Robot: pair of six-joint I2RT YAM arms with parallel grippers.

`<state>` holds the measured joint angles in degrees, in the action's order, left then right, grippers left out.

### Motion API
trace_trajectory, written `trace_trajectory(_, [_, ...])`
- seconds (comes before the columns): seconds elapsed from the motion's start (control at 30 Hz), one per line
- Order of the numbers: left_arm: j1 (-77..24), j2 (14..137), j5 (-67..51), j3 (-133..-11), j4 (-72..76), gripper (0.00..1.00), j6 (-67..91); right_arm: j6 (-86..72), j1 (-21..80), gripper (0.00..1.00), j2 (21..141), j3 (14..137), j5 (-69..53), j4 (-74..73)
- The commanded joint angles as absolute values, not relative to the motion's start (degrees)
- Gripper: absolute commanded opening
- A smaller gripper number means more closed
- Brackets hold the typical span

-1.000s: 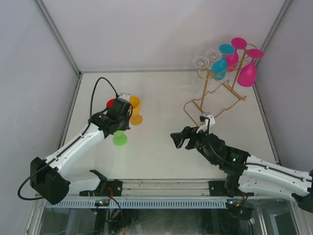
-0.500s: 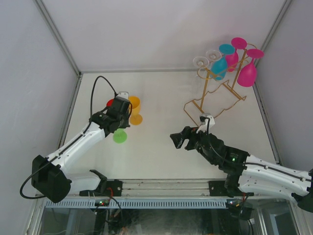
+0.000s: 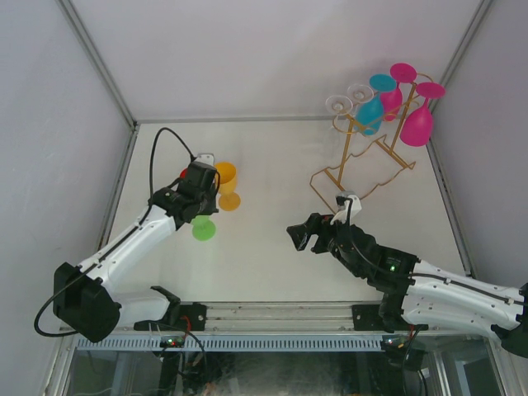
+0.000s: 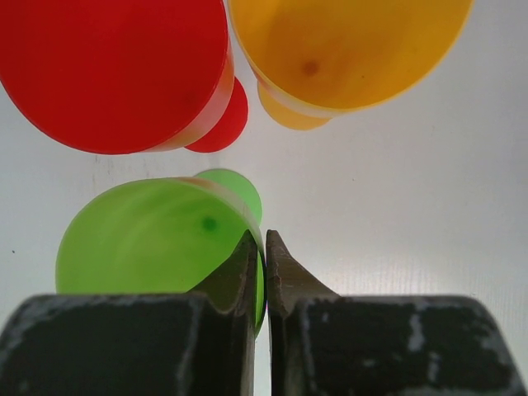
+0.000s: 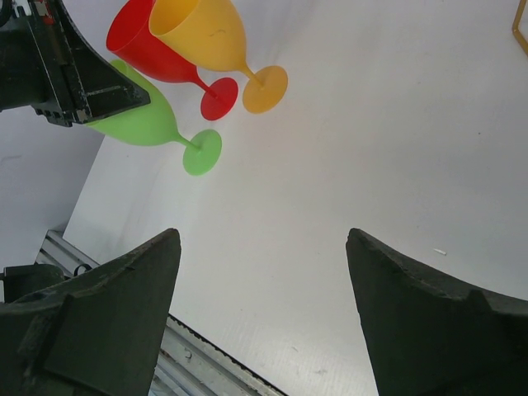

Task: Take the wine glass off the wine glass rack
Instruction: Place the wine glass at the center of the board.

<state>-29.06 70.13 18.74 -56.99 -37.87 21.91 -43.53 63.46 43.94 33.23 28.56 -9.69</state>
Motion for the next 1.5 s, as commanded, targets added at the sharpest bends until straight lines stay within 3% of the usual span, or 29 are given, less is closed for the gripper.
trace_trajectory(0.0, [-28.65,69.06,17.06,-55.70,-37.25,0.09,23.03,-44.28,63.11,0.81,43.99,35.24,28.63,-8.76])
trace_trajectory(0.9, [-28.48,66.77,18.11,-57.69,-39.35,0.16,23.03,-42.53,62.16,0.81,42.36,35.25,28.67,-9.01])
trace_trajectory(1.47, [-28.42,65.10,15.64,-60.00,-40.78,0.28,21.94,-42.89,61.90,0.82,43.01,35.25,28.08,-9.20])
